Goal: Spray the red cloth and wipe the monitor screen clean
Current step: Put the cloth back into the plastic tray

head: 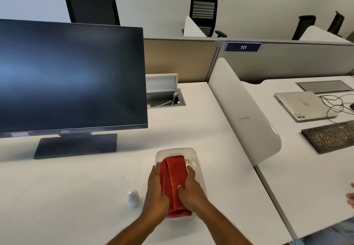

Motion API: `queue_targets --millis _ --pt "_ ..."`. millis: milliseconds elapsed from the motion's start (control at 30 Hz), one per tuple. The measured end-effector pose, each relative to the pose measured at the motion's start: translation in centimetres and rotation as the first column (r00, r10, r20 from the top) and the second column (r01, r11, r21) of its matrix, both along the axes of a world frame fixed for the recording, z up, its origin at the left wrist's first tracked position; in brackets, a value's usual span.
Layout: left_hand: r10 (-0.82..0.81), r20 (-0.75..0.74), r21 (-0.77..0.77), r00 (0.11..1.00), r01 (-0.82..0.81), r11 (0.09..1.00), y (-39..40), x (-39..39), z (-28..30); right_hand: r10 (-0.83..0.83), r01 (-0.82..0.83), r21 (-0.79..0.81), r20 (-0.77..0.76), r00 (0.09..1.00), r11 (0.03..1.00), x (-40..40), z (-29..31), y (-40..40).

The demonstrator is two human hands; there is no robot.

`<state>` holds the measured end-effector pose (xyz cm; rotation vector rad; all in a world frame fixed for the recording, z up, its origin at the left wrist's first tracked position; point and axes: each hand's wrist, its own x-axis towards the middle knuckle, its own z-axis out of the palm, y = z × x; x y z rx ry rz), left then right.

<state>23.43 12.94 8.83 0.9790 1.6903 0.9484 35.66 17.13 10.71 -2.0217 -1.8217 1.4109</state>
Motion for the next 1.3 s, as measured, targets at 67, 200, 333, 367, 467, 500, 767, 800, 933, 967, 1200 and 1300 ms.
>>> queue_targets --millis 67,200,333,367,467,500,767,800,933,967,1200,1300 --pt "-0.046 -0.021 0.021 0.999 0.047 0.999 -0.2 -0.2 -0.1 0.094 -0.1 0.045 0.125 0.988 0.994 -0.1 -0.2 -0.1" --pt "-0.126 -0.025 -0.002 0.992 0.126 0.992 -0.4 -0.8 -0.3 0.178 -0.239 0.122 0.374 0.91 0.963 -0.4 -1.1 -0.2" --pt "-0.147 -0.03 -0.049 0.989 0.145 0.988 -0.2 -0.9 -0.7 0.234 -0.304 0.106 0.425 0.875 0.947 -0.8 -1.7 -0.5" --pt "-0.153 -0.036 -0.051 0.988 0.151 0.987 -0.2 -1.0 -0.8 0.236 -0.312 0.121 0.418 0.877 0.943 -0.8 -1.8 -0.5" --pt "-0.155 -0.037 -0.049 0.987 0.153 0.987 -0.2 -1.2 -1.2 0.261 -0.335 0.135 0.388 0.884 0.932 -0.6 -1.7 -0.3" --pt "-0.153 -0.037 -0.049 0.988 0.151 0.987 -0.2 -1.3 -1.3 0.281 -0.346 0.12 0.371 0.885 0.931 -0.3 -1.5 -0.2" --pt "-0.177 -0.036 -0.008 0.984 0.177 0.984 -0.6 -1.2 -1.2 0.474 -0.563 0.093 0.44 0.763 0.821 1.7 -0.6 0.2" --pt "-0.176 -0.041 -0.012 0.984 0.176 0.984 -0.6 -1.2 -1.2 0.495 -0.59 0.093 0.449 0.744 0.802 1.6 -0.9 0.0" --pt "-0.141 0.003 -0.011 0.99 0.141 0.99 -0.5 -0.8 -0.8 0.513 -0.637 0.134 0.479 0.712 0.76 1.1 -2.6 0.3" --pt "-0.127 0.021 -0.018 0.992 0.128 0.992 -0.6 -0.8 -0.6 0.519 -0.643 0.133 0.479 0.708 0.754 1.0 -3.0 0.5" --pt "-0.229 0.001 -0.087 0.973 0.228 0.97 -1.1 -1.4 0.8 0.537 -0.663 0.127 0.484 0.691 0.738 1.2 -3.3 1.2" --pt "-0.24 -0.015 -0.086 0.971 0.238 0.968 -1.3 -1.0 2.6 0.553 -0.656 0.111 0.444 0.705 0.747 1.3 -1.7 1.1"
